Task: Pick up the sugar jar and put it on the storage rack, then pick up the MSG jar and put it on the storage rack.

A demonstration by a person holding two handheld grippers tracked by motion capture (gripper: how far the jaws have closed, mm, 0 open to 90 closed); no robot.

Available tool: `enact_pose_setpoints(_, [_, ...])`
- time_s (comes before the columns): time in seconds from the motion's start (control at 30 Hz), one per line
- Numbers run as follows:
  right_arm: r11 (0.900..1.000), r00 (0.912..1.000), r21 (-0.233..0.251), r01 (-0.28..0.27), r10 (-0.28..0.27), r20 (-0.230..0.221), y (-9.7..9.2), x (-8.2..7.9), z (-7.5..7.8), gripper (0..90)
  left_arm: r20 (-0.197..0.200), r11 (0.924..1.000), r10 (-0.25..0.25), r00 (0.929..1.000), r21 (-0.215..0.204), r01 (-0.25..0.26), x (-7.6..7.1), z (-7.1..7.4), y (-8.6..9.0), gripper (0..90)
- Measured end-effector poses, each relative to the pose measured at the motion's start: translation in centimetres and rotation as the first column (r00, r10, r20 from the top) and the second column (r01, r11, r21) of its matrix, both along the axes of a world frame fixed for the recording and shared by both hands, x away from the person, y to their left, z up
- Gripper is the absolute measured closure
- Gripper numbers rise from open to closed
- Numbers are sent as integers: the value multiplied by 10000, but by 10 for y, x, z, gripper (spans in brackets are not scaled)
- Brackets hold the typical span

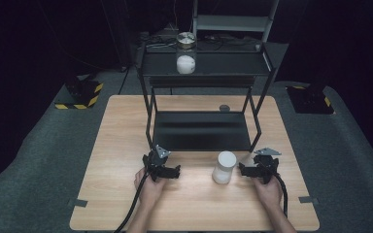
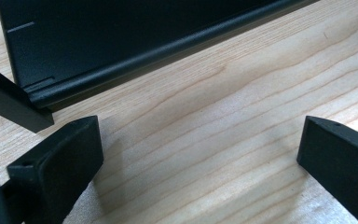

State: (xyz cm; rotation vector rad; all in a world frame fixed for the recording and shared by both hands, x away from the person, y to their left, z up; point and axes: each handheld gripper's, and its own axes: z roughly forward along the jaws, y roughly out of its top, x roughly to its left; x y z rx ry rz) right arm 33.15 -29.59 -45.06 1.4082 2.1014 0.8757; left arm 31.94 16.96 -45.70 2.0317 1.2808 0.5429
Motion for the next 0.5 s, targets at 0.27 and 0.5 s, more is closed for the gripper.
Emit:
enact_pose_setpoints(0.27, [10000, 10000, -18, 97, -97, 24, 2, -1, 0, 0, 4, 10000, 6, 10000, -13, -6, 0, 0, 0, 2])
enact_pose_setpoints(0.5, [9999, 9999, -8, 162, -162, -8, 2, -3, 0, 2, -1, 10000, 1, 10000, -2, -1, 0, 0, 0, 2])
